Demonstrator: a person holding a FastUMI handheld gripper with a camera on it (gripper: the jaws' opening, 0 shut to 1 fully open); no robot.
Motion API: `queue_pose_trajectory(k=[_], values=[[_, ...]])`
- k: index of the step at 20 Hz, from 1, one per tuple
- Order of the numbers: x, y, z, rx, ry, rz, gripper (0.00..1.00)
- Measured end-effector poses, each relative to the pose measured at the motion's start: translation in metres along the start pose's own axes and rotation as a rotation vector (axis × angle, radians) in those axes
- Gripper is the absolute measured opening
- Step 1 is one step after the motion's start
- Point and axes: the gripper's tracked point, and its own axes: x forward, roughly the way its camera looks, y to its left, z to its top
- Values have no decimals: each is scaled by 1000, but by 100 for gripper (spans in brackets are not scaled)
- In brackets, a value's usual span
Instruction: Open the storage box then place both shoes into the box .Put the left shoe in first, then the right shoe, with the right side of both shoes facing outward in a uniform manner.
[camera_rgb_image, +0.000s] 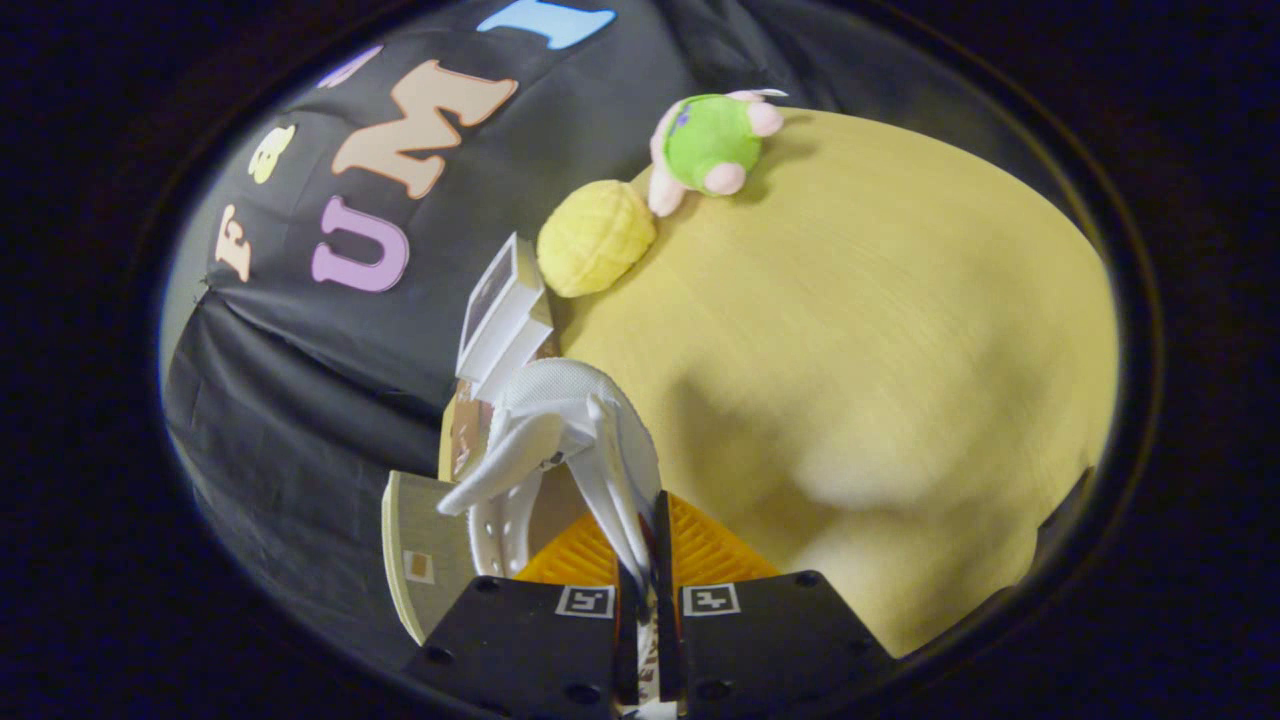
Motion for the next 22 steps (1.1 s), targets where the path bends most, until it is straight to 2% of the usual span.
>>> queue_pose_trajectory(k=[9,13,18,22], values=[[-27,162,-58,-152,61,175,11],[-21,228,-87,-162,116,248,11],[13,280,-115,-187,132,237,10],[39,301,-146,-222,145,216,10]])
